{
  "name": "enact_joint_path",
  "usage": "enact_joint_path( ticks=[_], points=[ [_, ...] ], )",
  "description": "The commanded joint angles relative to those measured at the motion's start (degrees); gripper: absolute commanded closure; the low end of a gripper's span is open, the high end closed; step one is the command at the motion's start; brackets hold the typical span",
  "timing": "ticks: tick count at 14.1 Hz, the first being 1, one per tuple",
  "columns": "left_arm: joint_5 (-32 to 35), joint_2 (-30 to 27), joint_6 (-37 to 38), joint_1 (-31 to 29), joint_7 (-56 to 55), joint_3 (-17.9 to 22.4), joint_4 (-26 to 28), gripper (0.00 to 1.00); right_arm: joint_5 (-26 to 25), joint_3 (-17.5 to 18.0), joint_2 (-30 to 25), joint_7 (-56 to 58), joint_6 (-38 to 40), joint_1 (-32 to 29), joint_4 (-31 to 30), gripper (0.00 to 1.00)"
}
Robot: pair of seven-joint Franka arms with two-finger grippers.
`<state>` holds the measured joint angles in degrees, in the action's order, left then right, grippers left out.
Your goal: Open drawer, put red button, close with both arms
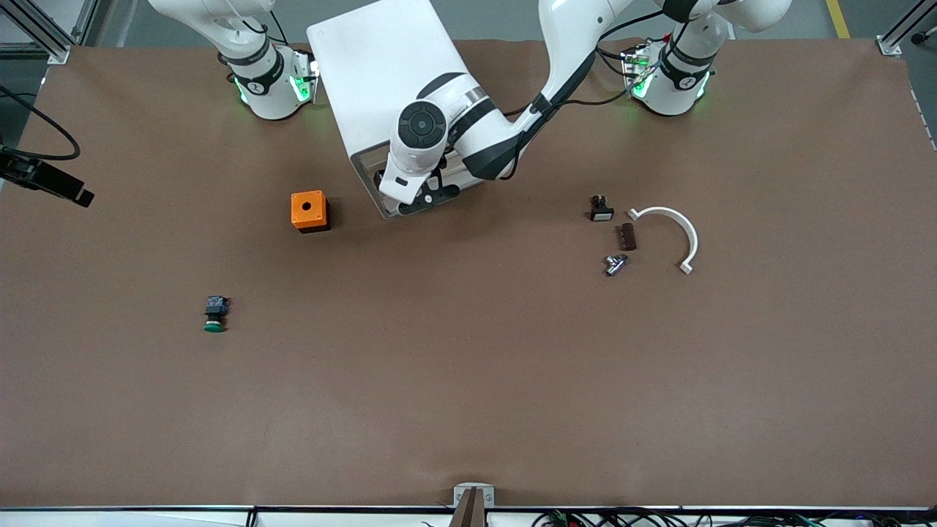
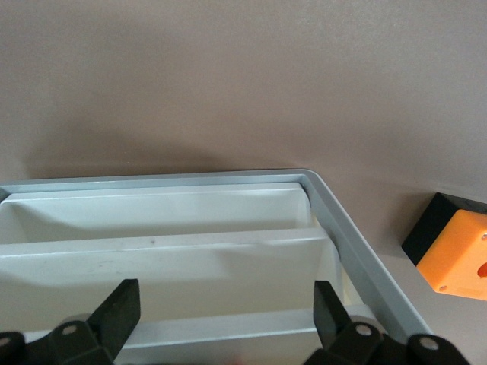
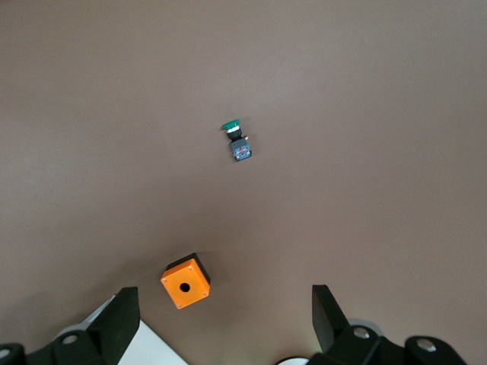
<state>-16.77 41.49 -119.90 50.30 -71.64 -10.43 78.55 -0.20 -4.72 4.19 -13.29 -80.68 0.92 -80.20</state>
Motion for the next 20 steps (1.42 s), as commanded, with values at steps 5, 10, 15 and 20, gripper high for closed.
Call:
enact_joint_path(
  ticks=[5,10,15,20],
  points=[
    [7.78,-2.28,3.97,-9.76,20.72,1.03,-0.23,0.00,-0.68,1.20,-1.72,12.14,-5.35,-4.08,-5.04,0.00],
    [15.10,-5.62,9.94,-22.15,41.54,1.03,-0.15,0.00,-0.77,1.20,-1.56,14.61,-6.60,-4.26,-3.13,0.00],
    [16.95,-12.29,17.24,-33.14,60.63,1.55,0.11,0.00,-0.85,1.29,-1.29,14.52,-6.51,-4.17,-1.89,0.00],
    [19.66,-21.25,22.60,-41.60,70.49,3.39,2.04,0.00,-0.50,1.29,-1.03,14.43,-6.60,-4.08,-1.89,0.00]
  ],
)
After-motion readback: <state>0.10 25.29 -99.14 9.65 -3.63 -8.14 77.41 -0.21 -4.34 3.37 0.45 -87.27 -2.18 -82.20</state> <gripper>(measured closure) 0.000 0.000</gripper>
